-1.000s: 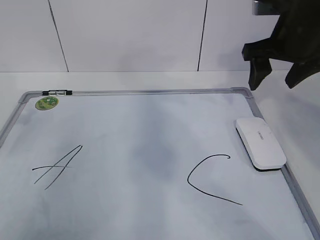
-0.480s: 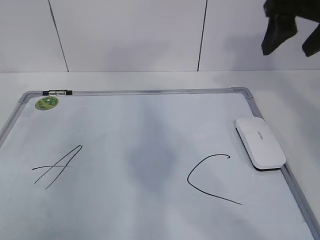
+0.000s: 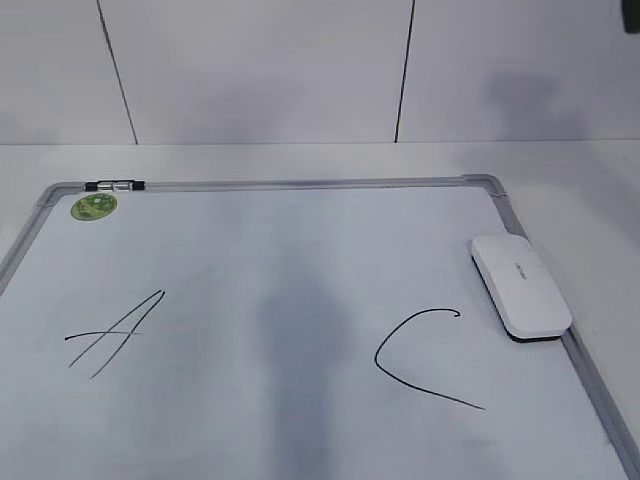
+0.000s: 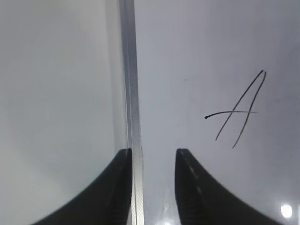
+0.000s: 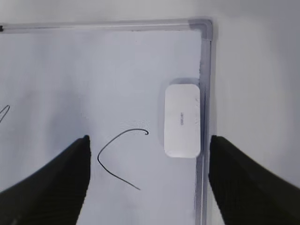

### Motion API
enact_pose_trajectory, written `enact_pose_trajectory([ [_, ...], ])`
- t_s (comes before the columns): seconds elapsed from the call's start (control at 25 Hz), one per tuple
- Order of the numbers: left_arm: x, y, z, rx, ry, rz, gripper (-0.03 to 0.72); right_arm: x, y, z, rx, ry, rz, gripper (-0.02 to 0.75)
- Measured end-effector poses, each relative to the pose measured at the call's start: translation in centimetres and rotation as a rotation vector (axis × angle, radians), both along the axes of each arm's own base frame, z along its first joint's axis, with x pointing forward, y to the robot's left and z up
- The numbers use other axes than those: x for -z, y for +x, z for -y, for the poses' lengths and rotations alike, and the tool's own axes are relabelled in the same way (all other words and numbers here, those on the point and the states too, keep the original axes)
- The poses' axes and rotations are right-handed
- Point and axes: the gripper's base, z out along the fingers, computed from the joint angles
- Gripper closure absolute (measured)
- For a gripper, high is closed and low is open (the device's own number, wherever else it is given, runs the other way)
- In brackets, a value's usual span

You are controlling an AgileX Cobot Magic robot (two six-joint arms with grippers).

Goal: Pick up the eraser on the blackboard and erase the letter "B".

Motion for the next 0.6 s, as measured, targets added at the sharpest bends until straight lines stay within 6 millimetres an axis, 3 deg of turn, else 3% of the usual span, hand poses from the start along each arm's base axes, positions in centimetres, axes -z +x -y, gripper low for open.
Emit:
enact_pose_trajectory([
  [0.24, -5.8, -5.4, 0.6, 0.003, 0.051, 0.208, 0.449, 2.4, -5.6, 1.5, 0.004, -0.040, -0.022, 0.150],
  [0.44, -10.3, -12.1, 1.5, 0.001, 0.096, 0.427, 0.449, 4.9, -10.1, 2.5, 0.007, -0.051, -0.025, 0.150],
  [0.6, -12.5, -17.4, 2.3, 0.002, 0.123, 0.581, 0.449, 5.9, -13.3, 3.2, 0.009, -0.045, 0.013, 0.150],
])
